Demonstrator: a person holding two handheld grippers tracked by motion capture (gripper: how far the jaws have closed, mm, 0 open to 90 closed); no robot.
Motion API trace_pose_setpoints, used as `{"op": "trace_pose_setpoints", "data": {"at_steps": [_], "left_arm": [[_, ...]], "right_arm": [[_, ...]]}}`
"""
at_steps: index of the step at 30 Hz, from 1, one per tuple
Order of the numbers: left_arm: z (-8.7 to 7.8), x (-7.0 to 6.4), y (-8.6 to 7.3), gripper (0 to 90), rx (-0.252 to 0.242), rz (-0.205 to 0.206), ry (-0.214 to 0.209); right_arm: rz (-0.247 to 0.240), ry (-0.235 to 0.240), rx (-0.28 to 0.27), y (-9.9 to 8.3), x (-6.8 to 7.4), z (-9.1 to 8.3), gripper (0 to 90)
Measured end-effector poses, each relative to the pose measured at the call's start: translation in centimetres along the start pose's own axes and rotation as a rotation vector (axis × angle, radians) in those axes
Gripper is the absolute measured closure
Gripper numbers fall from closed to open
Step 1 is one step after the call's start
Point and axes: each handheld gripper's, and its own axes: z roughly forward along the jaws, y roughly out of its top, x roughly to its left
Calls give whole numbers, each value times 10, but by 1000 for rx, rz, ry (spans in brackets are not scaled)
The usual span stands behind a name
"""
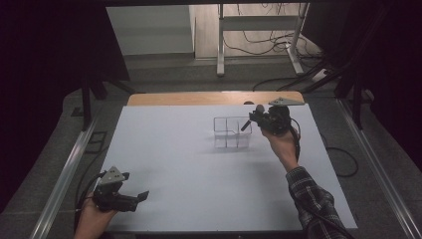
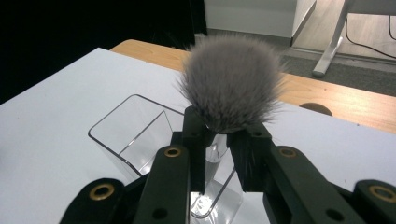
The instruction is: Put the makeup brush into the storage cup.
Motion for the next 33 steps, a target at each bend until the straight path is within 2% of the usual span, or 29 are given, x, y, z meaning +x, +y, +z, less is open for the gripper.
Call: {"op": "trace_pose_setpoints", "data": {"at_steps": [27, 33], "left_arm": [[1, -1, 0, 28, 5, 7, -3], [1, -1, 0, 28, 5, 7, -4]], "right_arm": [[-41, -1, 75, -18, 8, 22, 752], [-35, 14, 77, -17, 9, 23, 614]]}}
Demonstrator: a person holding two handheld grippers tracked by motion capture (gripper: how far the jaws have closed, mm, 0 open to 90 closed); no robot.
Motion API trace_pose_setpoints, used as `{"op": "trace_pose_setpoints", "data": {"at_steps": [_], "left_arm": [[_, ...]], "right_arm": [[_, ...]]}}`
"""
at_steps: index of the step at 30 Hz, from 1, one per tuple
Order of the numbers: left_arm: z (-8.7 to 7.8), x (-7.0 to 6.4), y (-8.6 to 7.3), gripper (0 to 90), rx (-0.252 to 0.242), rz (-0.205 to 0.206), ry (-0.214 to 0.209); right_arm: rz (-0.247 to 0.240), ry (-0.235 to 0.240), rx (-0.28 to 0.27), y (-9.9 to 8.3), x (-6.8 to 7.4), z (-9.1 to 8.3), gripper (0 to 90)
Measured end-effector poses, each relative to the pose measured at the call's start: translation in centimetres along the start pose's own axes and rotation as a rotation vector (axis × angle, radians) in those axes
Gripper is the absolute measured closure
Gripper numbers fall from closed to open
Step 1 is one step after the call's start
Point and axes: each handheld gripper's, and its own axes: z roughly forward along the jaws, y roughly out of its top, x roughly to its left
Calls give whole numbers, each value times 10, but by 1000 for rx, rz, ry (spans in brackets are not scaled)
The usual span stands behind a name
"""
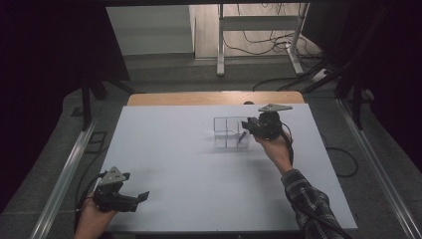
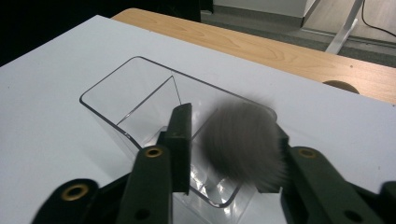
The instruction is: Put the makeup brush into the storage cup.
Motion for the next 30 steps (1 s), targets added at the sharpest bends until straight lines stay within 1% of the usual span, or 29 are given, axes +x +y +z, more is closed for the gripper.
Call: {"op": "trace_pose_setpoints", "data": {"at_steps": [1, 3, 7, 8, 10, 14, 15, 16, 17, 19, 21, 22, 26, 30], "left_arm": [[0, 0, 0, 28, 0, 1, 0], [0, 0, 0, 28, 0, 1, 0], [0, 0, 0, 28, 1, -1, 0], [0, 0, 0, 28, 2, -1, 0], [0, 0, 0, 28, 2, 2, 0], [0, 0, 0, 28, 2, 0, 1], [0, 0, 0, 28, 2, 2, 0], [0, 0, 0, 28, 2, 0, 1], [0, 0, 0, 28, 2, 0, 1], [0, 0, 0, 28, 2, 3, 0], [0, 0, 0, 28, 1, 3, 0], [0, 0, 0, 28, 1, 3, 0], [0, 0, 0, 28, 1, -1, 1], [0, 0, 0, 28, 1, -1, 2]], "right_arm": [[4, 0, 4, 1, 0, 0, 572], [5, 1, 4, 1, 0, 0, 560], [15, 0, 16, 1, -1, 0, 480], [15, 0, 16, 1, -1, 0, 480], [18, 2, 25, 2, -1, 1, 441], [17, 5, 35, 2, 0, 1, 406], [15, 4, 40, 3, 1, 1, 384], [15, 4, 40, 3, 1, 1, 384], [14, 7, 44, 3, 1, 1, 358], [13, 6, 48, 3, 1, 1, 348], [6, 5, 55, 4, 2, 1, 310], [6, 5, 55, 4, 2, 1, 310], [14, 13, 59, 4, 3, 1, 266], [8, 22, 68, 4, 4, 1, 230]]}}
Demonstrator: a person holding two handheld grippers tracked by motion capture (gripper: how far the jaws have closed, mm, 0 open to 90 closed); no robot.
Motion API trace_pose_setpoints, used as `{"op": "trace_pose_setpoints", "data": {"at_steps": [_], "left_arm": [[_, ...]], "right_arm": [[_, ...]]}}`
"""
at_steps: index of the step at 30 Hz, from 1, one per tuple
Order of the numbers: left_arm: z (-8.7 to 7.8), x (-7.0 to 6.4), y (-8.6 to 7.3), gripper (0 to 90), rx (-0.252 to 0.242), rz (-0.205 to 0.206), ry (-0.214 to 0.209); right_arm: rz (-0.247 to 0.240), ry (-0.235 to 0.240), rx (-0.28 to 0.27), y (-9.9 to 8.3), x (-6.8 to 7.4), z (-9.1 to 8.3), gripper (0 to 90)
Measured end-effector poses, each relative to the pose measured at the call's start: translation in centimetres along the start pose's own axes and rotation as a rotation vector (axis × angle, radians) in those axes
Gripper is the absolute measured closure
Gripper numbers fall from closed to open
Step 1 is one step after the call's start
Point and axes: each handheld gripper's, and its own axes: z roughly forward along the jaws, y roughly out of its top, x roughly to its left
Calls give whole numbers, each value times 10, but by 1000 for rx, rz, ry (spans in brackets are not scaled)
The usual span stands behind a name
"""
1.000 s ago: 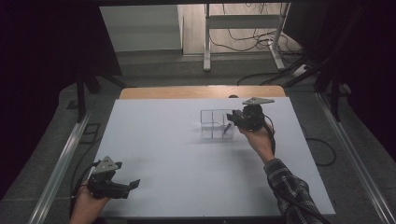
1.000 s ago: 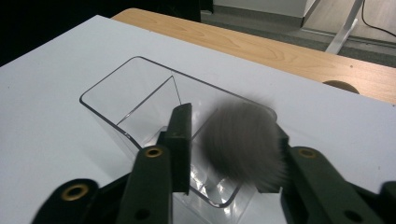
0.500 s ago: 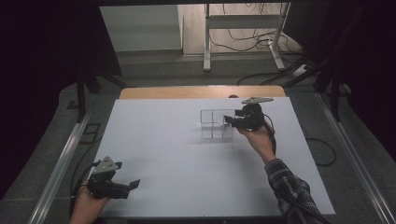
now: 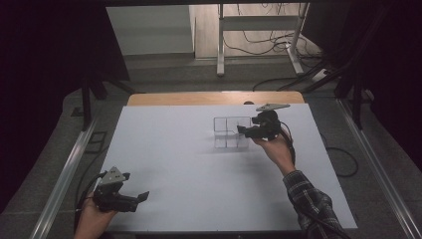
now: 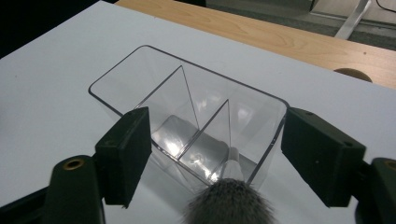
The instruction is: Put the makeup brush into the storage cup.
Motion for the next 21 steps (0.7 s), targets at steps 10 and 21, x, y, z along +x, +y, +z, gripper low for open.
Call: {"op": "trace_pose_setpoints", "data": {"at_steps": [10, 21], "left_arm": [[0, 0, 0, 28, -2, -1, 0], [-1, 0, -1, 28, -2, -2, 1]], "right_arm": [[1, -1, 21, 0, 1, -2, 119], [-11, 1, 37, 1, 5, -6, 37]]}}
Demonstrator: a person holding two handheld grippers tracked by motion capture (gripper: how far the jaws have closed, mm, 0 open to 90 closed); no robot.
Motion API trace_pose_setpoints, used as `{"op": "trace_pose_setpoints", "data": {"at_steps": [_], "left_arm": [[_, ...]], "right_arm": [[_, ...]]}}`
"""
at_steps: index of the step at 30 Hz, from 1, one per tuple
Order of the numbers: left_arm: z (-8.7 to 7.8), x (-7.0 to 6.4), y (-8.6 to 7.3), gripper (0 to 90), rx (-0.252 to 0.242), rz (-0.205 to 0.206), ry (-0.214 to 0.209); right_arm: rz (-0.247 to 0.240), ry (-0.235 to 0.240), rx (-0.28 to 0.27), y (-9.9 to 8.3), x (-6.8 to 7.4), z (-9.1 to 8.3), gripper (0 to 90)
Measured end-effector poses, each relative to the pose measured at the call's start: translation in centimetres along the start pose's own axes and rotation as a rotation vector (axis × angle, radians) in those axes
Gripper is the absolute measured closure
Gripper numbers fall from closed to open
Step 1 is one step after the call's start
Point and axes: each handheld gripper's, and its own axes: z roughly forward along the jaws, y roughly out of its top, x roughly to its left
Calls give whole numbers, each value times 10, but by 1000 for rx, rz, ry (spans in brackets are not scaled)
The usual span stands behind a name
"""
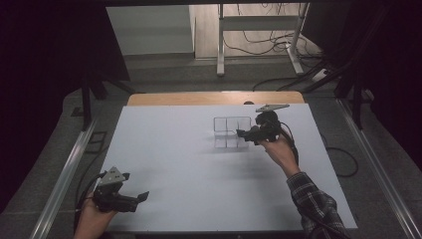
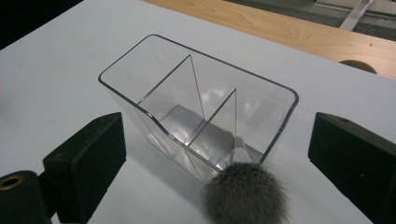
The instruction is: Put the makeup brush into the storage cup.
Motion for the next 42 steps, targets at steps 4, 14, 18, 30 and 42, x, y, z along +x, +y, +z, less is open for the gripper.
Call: {"op": "trace_pose_setpoints", "data": {"at_steps": [4, 14, 18, 30, 42], "left_arm": [[0, 0, 0, 28, -2, -1, 1], [0, 0, 0, 28, -3, -2, 0], [0, 0, 0, 27, -2, 0, 2], [-2, 2, 0, 22, -9, -12, 16], [-2, 1, 0, 20, -8, -11, 17]], "right_arm": [[2, 2, 7, 0, 0, -2, 23], [0, -6, 21, -2, 0, -7, 4], [-8, -17, 20, -3, 2, -10, 0], [-16, -41, 19, -9, 5, -17, 0], [-26, -49, 24, -14, 8, -23, 0]]}}
